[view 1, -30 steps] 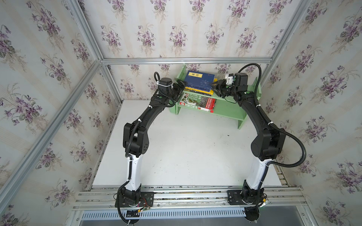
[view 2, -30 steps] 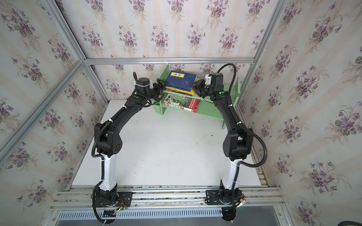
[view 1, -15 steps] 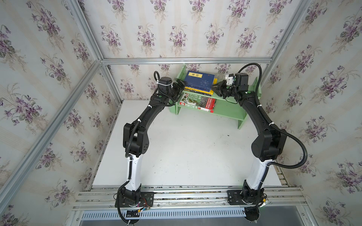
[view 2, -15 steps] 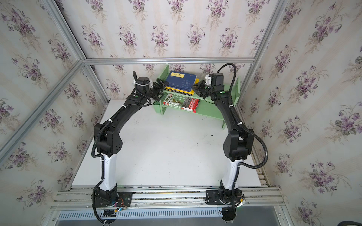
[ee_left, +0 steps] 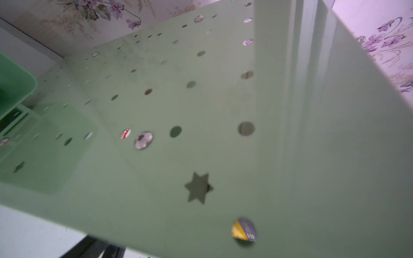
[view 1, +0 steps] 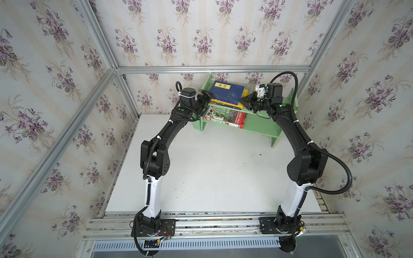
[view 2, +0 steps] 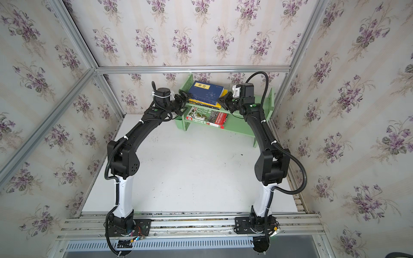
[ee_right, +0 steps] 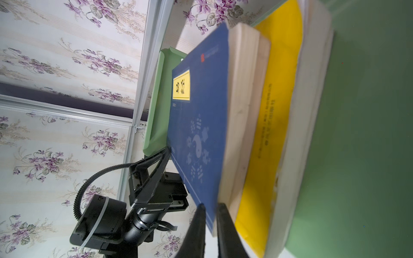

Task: Stacking books/files
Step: Move the book to the bookshelf.

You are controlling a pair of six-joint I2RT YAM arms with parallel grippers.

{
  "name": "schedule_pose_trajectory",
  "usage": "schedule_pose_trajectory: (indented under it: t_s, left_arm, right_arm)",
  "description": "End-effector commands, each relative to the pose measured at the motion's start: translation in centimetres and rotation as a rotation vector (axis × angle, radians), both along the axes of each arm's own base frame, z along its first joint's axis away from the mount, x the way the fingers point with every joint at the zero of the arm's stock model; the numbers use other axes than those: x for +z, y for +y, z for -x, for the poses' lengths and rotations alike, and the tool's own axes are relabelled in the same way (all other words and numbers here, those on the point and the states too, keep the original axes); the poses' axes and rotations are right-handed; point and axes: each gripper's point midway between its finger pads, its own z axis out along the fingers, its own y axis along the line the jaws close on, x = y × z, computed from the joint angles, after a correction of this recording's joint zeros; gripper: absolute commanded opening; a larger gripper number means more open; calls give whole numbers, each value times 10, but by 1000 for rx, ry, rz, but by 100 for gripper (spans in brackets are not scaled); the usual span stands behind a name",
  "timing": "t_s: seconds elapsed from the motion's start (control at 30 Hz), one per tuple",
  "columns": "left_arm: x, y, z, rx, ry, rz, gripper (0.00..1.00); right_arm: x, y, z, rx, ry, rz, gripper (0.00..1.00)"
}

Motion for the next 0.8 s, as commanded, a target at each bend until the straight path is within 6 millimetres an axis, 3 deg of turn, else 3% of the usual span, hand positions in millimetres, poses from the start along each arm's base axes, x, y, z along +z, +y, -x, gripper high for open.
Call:
schedule_pose_trajectory:
  t_s: [0.0,0.1,0.23,0.4,0.57,0.63,0.77]
  left_arm:
    - [14,-4,2,-26,-38,14,99]
    - [25,-7,4,-49,-76,25,99]
    - [59,-7,14,-83,-187,20,99]
    - [93,-1,51,-151,-323,-53,100]
    - [89,17,102,-200,-383,-167,100]
    - [77,28,123,-206,-390,-220,100]
    - [43,69,160,-136,-377,-347,100]
  right_arm:
    - [13,0,5,13,-48,22,17]
    - [15,-5,4,-1,-53,29,21]
    - [20,-12,6,-15,-69,45,30]
    - [20,-26,25,-53,-88,156,50]
    - [1,-48,52,-119,-74,260,63]
    - [-13,-61,68,-160,-62,311,67]
    - [-46,-89,107,-264,-5,417,73]
